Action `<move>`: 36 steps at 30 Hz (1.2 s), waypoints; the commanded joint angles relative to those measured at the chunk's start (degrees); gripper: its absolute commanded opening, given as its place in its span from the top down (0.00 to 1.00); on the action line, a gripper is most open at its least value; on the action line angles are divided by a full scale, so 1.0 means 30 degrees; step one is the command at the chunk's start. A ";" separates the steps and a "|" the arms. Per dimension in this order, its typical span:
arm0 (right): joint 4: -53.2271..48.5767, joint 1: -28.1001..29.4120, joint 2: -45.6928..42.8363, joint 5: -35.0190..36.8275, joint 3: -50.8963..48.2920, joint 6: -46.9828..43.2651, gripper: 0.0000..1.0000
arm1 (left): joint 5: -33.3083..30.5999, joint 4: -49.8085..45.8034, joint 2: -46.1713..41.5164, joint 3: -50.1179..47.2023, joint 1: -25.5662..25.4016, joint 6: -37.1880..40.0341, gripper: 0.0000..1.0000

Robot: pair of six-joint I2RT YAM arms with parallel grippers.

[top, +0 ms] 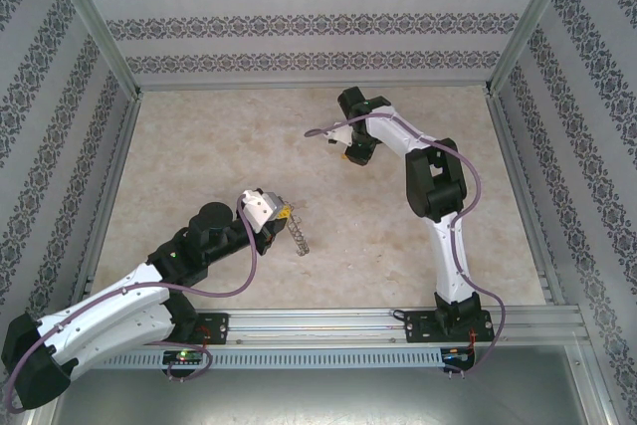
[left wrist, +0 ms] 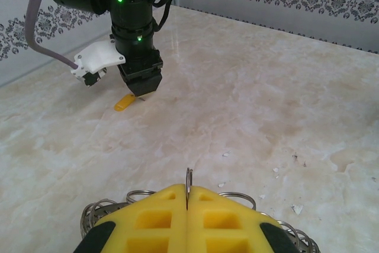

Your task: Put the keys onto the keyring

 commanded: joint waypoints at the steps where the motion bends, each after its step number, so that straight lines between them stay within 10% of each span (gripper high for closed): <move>1: -0.0435 -0.0037 0.0317 0.0677 0.0029 -0.0643 0.64 | 0.0245 0.1064 -0.0307 -0.0012 0.0225 0.0318 1.00; 36: -0.0632 0.0277 0.1323 0.0335 0.0682 -0.0855 0.95 | -0.0113 0.0873 -0.0571 -0.0100 0.0250 0.0348 1.00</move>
